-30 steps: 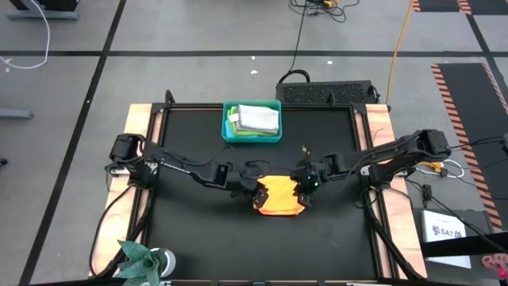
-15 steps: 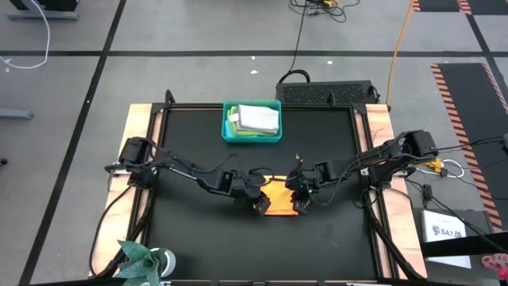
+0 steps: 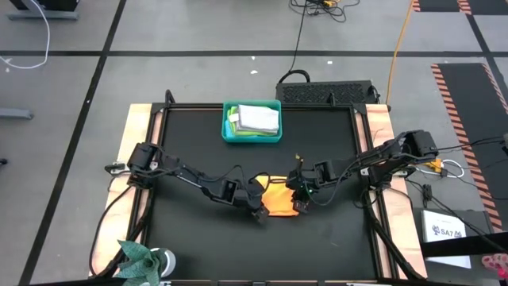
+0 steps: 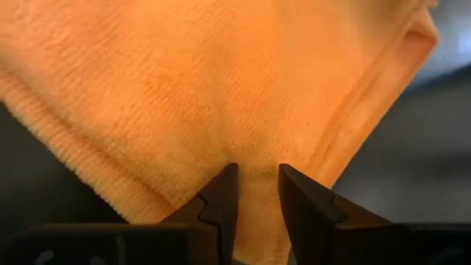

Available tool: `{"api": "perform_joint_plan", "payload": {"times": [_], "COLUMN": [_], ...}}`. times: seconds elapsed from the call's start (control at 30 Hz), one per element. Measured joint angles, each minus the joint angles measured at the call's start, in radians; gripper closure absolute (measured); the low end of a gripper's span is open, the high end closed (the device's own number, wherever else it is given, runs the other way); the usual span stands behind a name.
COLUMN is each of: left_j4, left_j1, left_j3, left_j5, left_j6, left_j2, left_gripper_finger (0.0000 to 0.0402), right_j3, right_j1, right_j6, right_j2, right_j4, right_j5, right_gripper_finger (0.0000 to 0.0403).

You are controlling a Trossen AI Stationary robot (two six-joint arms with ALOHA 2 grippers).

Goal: Fold microfiber towels
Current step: Fold the orange microfiber towel

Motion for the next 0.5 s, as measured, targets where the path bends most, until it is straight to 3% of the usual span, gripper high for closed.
{"api": "perform_joint_plan", "payload": {"times": [0.2, 0.5], "left_j4": [-0.119, -0.115], "left_j1": [0.0, 0.003], "left_j3": [0.003, 0.003], "left_j5": [0.04, 0.04], "left_j6": [0.011, 0.022], "left_j2": [-0.013, -0.017], "left_gripper_finger": [0.03, 0.03], "right_j3": [0.0, -0.042], "right_j1": [0.002, 0.002], "right_j6": [-0.004, 0.008], "right_j2": [-0.001, -0.004], "right_j4": [-0.086, -0.186], "right_j5": [-0.013, -0.055], "right_gripper_finger": [0.0312, 0.0312]}}
